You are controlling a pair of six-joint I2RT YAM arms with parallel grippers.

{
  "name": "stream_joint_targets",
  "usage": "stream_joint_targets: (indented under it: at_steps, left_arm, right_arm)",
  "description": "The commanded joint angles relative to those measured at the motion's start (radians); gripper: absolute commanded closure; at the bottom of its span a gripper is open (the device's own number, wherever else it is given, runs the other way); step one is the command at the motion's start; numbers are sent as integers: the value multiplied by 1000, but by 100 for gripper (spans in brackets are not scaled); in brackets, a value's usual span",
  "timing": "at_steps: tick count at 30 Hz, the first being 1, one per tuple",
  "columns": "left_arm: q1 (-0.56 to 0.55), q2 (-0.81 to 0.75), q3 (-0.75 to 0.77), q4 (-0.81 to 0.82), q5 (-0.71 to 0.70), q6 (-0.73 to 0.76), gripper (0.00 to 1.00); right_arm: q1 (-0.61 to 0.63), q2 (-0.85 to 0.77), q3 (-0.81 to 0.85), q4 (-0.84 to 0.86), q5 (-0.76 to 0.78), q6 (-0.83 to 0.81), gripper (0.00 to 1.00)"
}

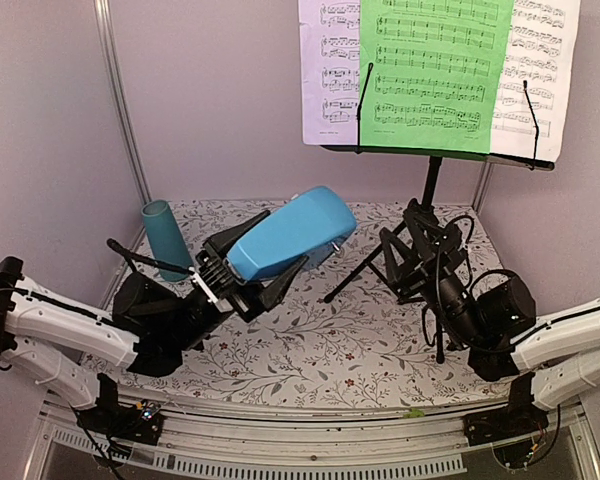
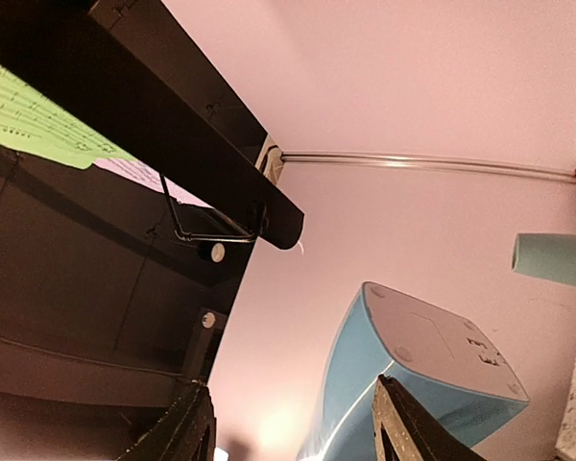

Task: Set up the instrument practice props
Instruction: Screw the knob on the metronome onto the metronome, then place the metronome at the center of the board.

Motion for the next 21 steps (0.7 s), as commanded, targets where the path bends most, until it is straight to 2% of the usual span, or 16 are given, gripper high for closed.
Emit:
stream_joint_targets:
  at_steps: [1,5,8,13,19,21]
  left_arm:
    - [-7,-132,18,-182,-145,-153,100]
    - [-5,-217,38,-448,-241,-332,100]
    - [-6,-245,58,-640,-321,-483,100]
    - [-6,-222,89,-892,-331,-731,100]
    - [1,-92,129,-1076,-273,-899,100]
    - [6,-35,146,-1091,-247,-930,100]
  right_arm:
    - [-2,-173,-53,-289,35,-227,40]
    - [-2,-294,-18,-594,56,-444,31]
    - [-2,-315,27,-760,66,-549,21]
    - [-1,-300,78,-877,46,-722,1]
    - [-1,-286,112,-978,57,-853,1]
    - [-2,-283,121,-1020,60,-875,1]
